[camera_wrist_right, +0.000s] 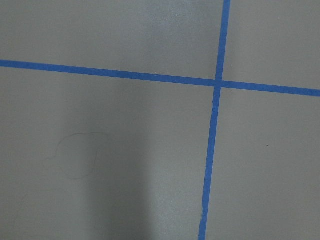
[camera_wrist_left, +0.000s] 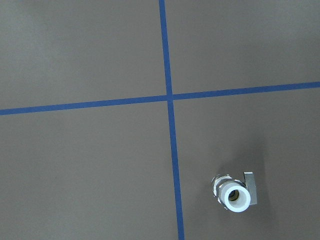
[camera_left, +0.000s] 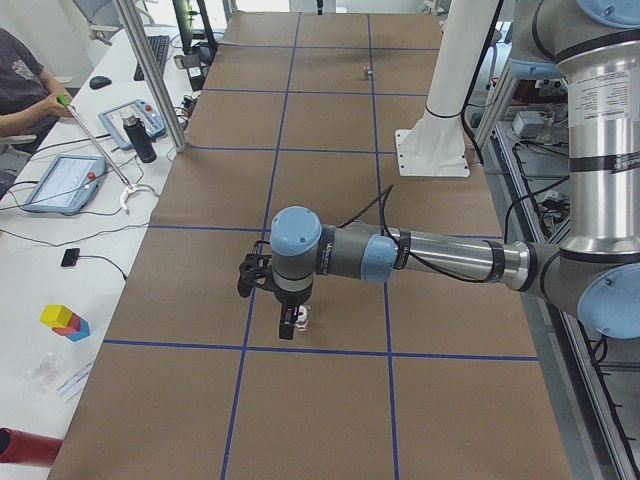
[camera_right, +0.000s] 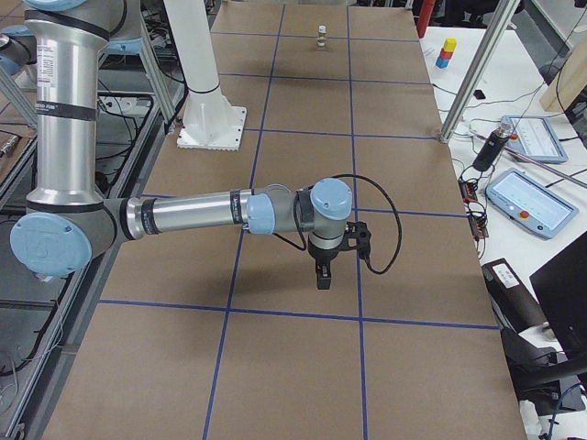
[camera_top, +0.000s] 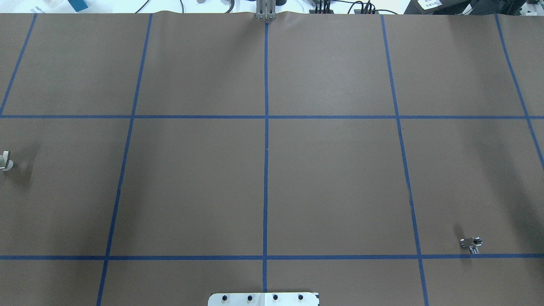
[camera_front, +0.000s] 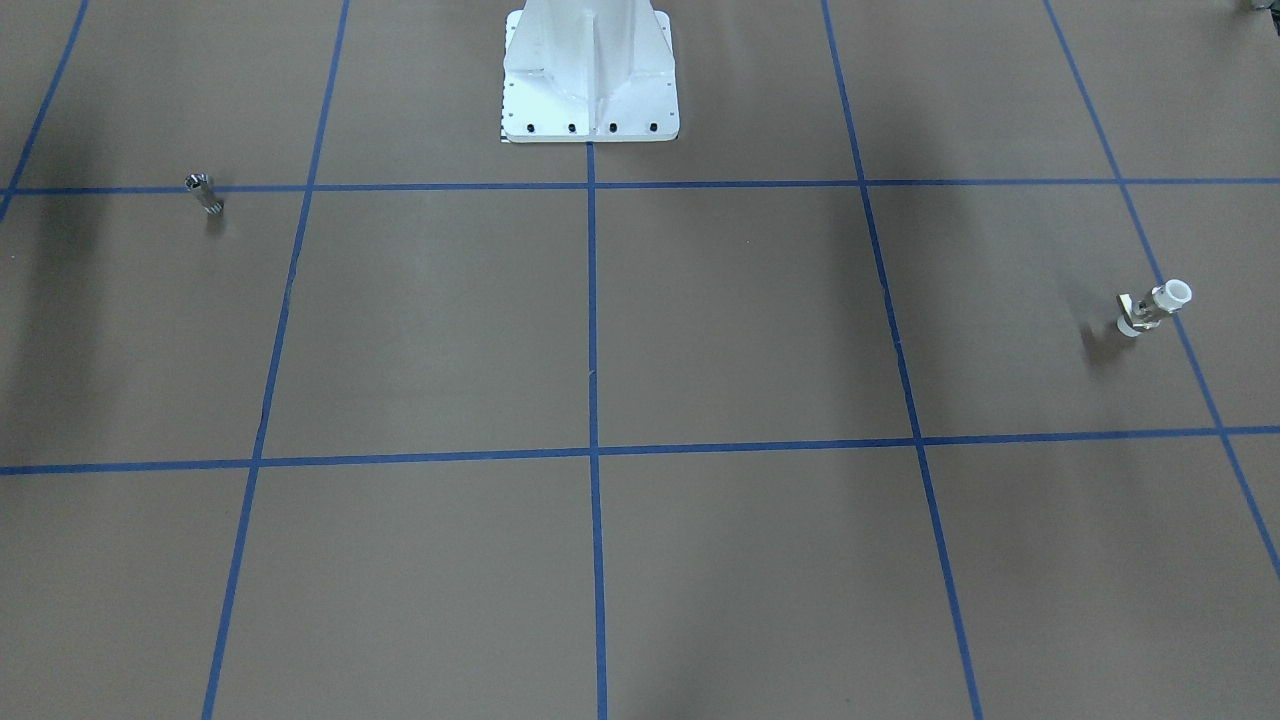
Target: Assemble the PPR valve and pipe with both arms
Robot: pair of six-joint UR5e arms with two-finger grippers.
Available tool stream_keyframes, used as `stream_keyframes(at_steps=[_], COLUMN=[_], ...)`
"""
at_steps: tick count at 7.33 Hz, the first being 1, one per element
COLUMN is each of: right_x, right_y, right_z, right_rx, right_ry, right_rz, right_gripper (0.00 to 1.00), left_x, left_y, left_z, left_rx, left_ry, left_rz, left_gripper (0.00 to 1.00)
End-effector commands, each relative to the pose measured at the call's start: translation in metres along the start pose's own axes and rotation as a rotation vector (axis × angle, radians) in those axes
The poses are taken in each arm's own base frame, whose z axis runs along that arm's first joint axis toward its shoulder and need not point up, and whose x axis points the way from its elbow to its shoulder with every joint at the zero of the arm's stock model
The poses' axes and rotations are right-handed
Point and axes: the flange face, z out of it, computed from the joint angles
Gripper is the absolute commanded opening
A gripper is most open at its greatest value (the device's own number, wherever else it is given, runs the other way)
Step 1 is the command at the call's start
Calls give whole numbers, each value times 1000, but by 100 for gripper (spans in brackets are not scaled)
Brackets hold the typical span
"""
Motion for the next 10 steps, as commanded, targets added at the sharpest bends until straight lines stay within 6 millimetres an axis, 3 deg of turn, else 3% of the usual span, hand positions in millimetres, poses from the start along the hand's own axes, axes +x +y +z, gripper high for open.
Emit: stream_keyframes(at_steps=[1,5,8,10], right_x=[-2,4,6,-4], right_y=[0,1,3,7], right_z=[0,5,7,0], right_rx=[-2,-12,-17,-5], right_ry=[-19,-12,-13,-39], right_rz=[3,18,43,26], right_gripper=[99,99,99,99], left_x=[4,9,8,10], left_y=[0,-2,8,12], left_z=[0,3,7,10], left_rx=[12,26,7,-8], left_ry=[3,6,49,99], left_rz=[19,13,-8,-34], left_gripper=[100,99,100,100])
